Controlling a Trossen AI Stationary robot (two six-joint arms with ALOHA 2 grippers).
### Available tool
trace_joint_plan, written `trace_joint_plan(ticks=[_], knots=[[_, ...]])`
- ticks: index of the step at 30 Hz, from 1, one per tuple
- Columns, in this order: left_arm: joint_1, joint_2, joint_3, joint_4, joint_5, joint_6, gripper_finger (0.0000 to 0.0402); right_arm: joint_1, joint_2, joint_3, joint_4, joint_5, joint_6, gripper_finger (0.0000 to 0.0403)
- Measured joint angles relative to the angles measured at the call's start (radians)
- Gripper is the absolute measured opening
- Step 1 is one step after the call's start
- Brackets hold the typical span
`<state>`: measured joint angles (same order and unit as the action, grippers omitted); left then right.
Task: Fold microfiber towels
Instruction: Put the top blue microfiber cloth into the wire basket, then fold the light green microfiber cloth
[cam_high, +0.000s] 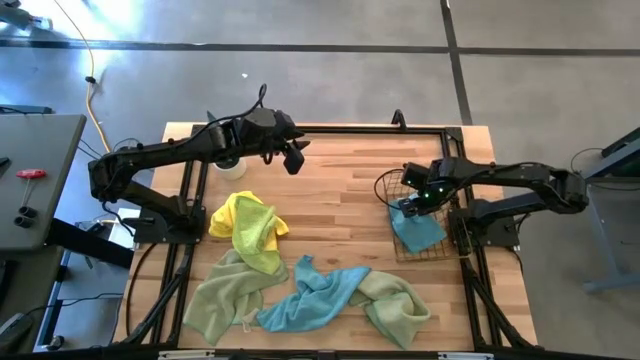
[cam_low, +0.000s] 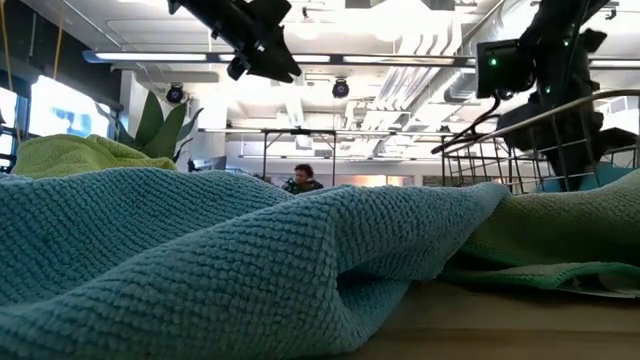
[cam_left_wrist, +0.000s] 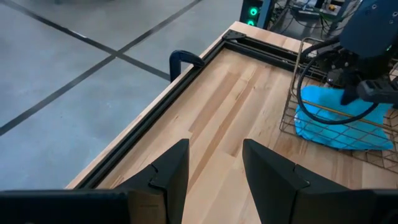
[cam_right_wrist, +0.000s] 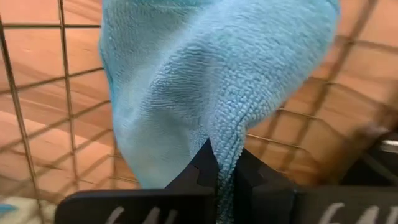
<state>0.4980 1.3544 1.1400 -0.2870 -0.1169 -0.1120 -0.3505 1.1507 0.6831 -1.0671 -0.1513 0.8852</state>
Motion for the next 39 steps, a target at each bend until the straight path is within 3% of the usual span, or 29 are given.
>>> trace_joint_plan(ticks=[4,14,23,27,32,39], knots=[[0.0,0.0,0.0,0.0,0.0,-0.008,0.014,-0.001,0.0,0.045,-0.098,0.079,-0.022,0.0],[-0.001,0.0,0.0,0.0,0.0,-0.017,0.014,-0.001,0.001,-0.011,-0.088,0.074,-0.011,0.0009],[-0.001,0.0,0.0,0.0,0.0,-0.034,0.014,-0.002,0.001,-0.004,-0.101,0.093,-0.034,0.0121],[-0.001,0.0,0.0,0.0,0.0,-0.044,0.014,-0.009,0.001,0.082,-0.188,0.107,-0.031,0.0161],[-0.001,0.0,0.0,0.0,0.001,-0.059,0.014,-0.009,0.001,0.255,-0.268,0.235,-0.031,0.0171],[-0.02,0.0,0.0,-0.012,0.039,-0.08,0.014,-0.003,0.001,0.416,-0.119,0.245,-0.192,0.0171]])
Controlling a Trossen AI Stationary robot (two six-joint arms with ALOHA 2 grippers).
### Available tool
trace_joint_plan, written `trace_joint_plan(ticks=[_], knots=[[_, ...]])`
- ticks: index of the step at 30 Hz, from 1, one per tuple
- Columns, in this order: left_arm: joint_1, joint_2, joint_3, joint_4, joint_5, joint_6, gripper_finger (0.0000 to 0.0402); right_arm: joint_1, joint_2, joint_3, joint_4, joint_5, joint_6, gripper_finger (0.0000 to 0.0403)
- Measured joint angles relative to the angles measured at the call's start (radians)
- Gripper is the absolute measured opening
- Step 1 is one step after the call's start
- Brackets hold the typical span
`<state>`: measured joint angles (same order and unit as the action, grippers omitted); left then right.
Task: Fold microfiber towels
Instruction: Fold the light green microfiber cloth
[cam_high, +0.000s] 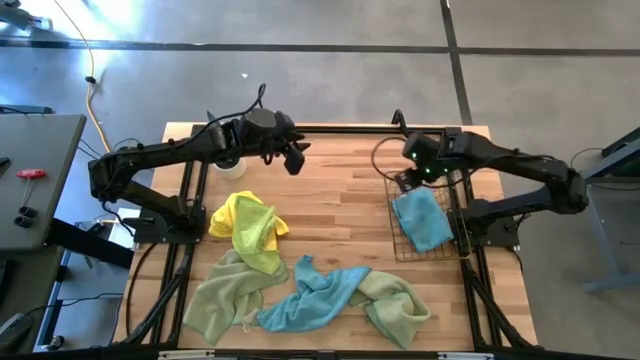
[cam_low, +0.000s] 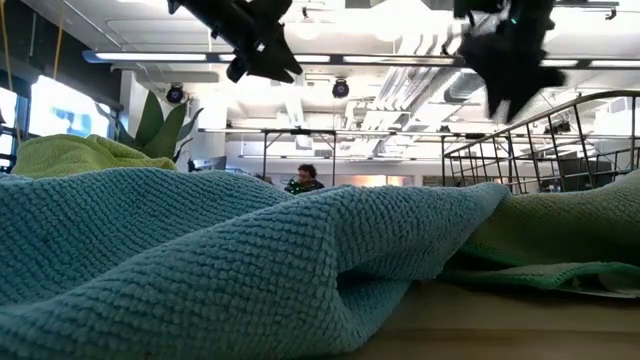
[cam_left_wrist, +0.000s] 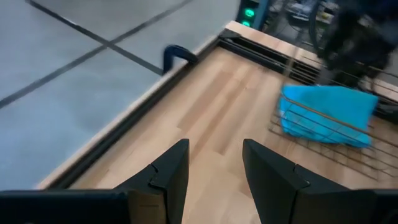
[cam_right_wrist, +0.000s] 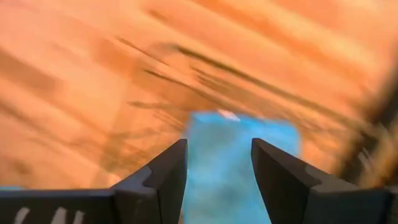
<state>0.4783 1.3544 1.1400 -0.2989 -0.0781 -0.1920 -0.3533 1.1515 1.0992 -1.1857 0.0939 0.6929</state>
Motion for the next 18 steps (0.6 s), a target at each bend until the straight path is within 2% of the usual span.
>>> trace_joint_plan(ticks=[5,10,14,18], knots=[[-0.064,0.0,0.0,-0.092,0.102,-0.064,0.014,0.029,0.0,0.013,0.222,-0.012,-0.149,0.0171],[-0.175,0.0,0.0,-0.283,0.111,-0.19,0.014,0.052,0.011,0.013,0.342,-0.002,-0.244,0.0172],[-0.273,0.0,0.0,-0.467,0.048,-0.348,0.014,0.066,0.018,0.013,0.397,0.046,-0.275,0.0172],[-0.378,0.0,0.0,-0.648,-0.06,-0.59,0.014,0.075,0.03,0.013,0.456,0.075,-0.271,0.0172]])
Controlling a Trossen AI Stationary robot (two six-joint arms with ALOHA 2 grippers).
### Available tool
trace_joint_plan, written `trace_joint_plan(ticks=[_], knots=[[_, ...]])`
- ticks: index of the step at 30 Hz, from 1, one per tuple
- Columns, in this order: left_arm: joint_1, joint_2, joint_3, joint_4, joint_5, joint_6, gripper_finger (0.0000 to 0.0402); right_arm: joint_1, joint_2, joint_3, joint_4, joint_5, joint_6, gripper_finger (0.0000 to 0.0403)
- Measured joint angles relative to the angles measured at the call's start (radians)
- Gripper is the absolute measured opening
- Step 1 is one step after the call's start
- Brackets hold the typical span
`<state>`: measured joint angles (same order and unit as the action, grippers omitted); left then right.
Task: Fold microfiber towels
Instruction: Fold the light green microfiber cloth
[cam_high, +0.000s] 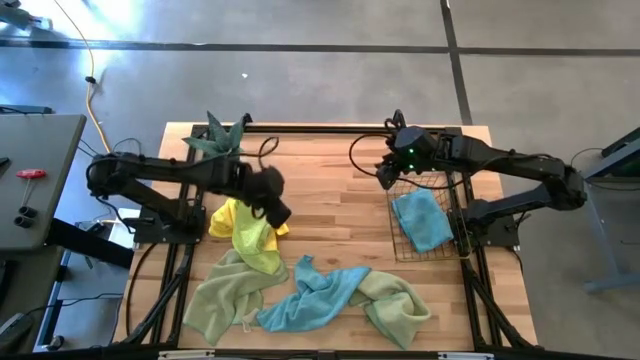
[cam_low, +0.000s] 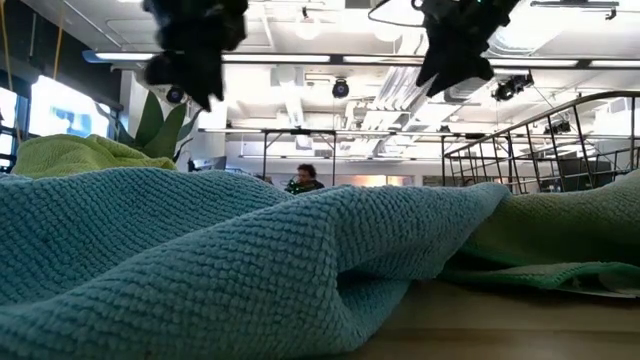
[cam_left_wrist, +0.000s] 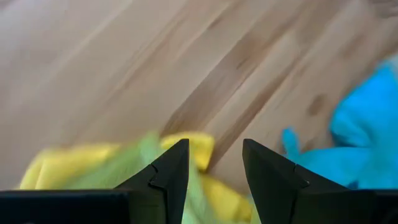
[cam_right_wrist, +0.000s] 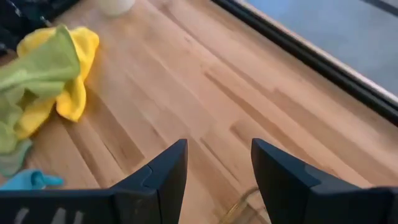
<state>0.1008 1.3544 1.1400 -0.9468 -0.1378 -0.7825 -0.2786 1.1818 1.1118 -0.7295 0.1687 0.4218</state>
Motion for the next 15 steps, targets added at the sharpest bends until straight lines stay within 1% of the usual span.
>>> trace_joint_plan(ticks=[3,6,11,15], knots=[[-0.072,0.004,0.0,-0.067,-0.071,-0.149,0.014,0.005,0.013,0.0,0.037,-0.001,-0.001,0.0172],[-0.12,0.018,0.0,-0.114,-0.141,-0.246,0.014,0.005,0.021,0.0,0.073,-0.016,0.013,0.0172],[-0.158,0.092,0.001,-0.14,-0.195,-0.307,0.014,0.005,0.044,0.0,0.11,-0.014,-0.012,0.0172],[-0.163,0.176,0.001,-0.148,-0.201,-0.312,0.014,0.005,0.072,0.0,0.147,-0.024,-0.005,0.0172]])
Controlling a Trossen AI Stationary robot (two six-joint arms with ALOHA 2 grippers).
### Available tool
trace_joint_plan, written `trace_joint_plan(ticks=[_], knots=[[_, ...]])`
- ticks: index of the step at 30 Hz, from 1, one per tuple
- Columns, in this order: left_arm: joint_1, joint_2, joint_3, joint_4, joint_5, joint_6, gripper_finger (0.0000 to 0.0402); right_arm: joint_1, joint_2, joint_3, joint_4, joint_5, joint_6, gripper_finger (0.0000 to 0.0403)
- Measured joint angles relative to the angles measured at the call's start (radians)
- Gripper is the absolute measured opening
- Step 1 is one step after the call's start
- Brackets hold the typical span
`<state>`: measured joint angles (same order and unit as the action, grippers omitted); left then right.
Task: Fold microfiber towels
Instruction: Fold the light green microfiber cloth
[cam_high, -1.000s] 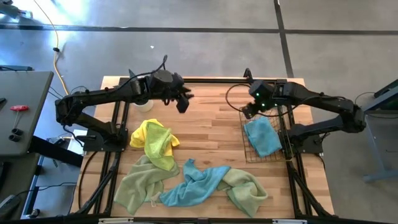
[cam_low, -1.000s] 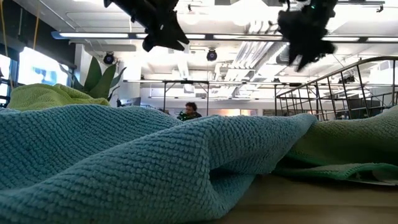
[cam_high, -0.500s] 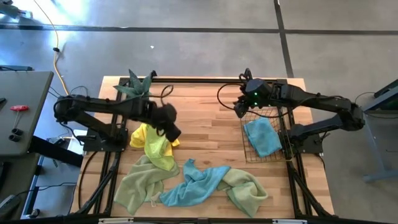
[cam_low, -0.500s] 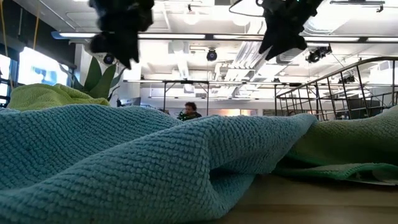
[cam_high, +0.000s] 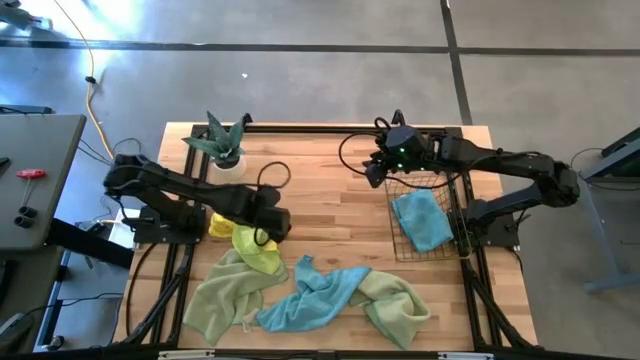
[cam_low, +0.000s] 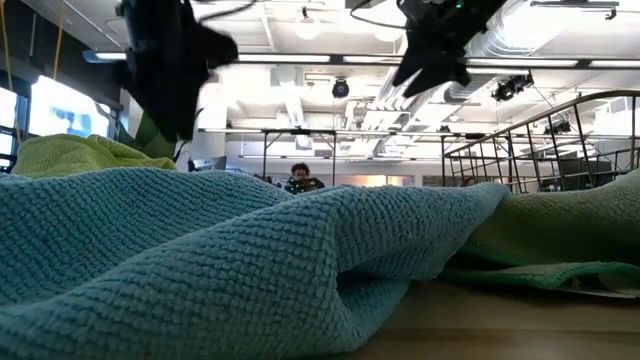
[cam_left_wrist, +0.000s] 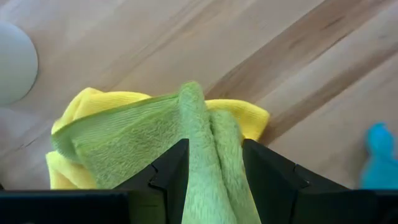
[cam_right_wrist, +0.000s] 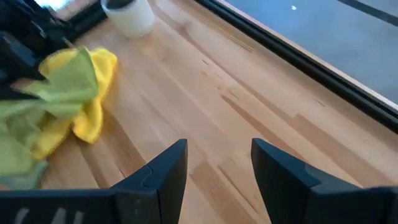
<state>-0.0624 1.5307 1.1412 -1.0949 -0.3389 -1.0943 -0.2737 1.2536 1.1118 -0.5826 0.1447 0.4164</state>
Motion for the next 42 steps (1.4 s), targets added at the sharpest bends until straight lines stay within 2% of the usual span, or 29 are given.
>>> trace_joint_plan(ticks=[6,9,12,15,19,21,27,33,38,42], knots=[[0.04,0.114,-0.001,-0.002,0.036,0.08,0.014,0.019,0.024,0.0,0.0,-0.019,0.034,0.0172],[0.063,0.15,-0.001,-0.004,0.069,0.124,0.014,0.033,0.028,0.0,-0.005,-0.022,0.082,0.0172],[0.077,0.171,-0.002,-0.007,0.061,0.147,0.0136,0.053,0.028,0.0,0.004,-0.021,0.109,0.0172],[0.082,0.182,-0.001,0.006,0.04,0.156,0.0108,0.073,0.029,0.0,0.0,-0.022,0.11,0.0172],[0.083,0.179,-0.001,0.034,0.01,0.157,0.0029,0.094,0.029,0.0,-0.005,-0.016,0.111,0.0171],[0.08,0.173,-0.001,0.04,0.005,0.163,0.0009,0.103,0.029,0.0,-0.006,0.003,0.121,0.0172],[0.06,0.155,-0.001,0.065,0.012,0.164,0.0002,0.106,0.029,0.0,-0.011,0.017,0.126,0.0172],[0.037,0.062,0.032,0.151,0.004,0.194,0.0002,0.104,0.029,0.0,-0.031,0.045,0.115,0.0171],[0.024,-0.026,0.092,0.304,-0.088,0.284,0.0001,0.104,0.028,0.0,-0.069,0.056,0.1,0.0171],[0.043,-0.067,0.113,0.466,-0.107,0.406,0.0001,0.104,0.028,0.0,-0.096,0.056,0.073,0.0172]])
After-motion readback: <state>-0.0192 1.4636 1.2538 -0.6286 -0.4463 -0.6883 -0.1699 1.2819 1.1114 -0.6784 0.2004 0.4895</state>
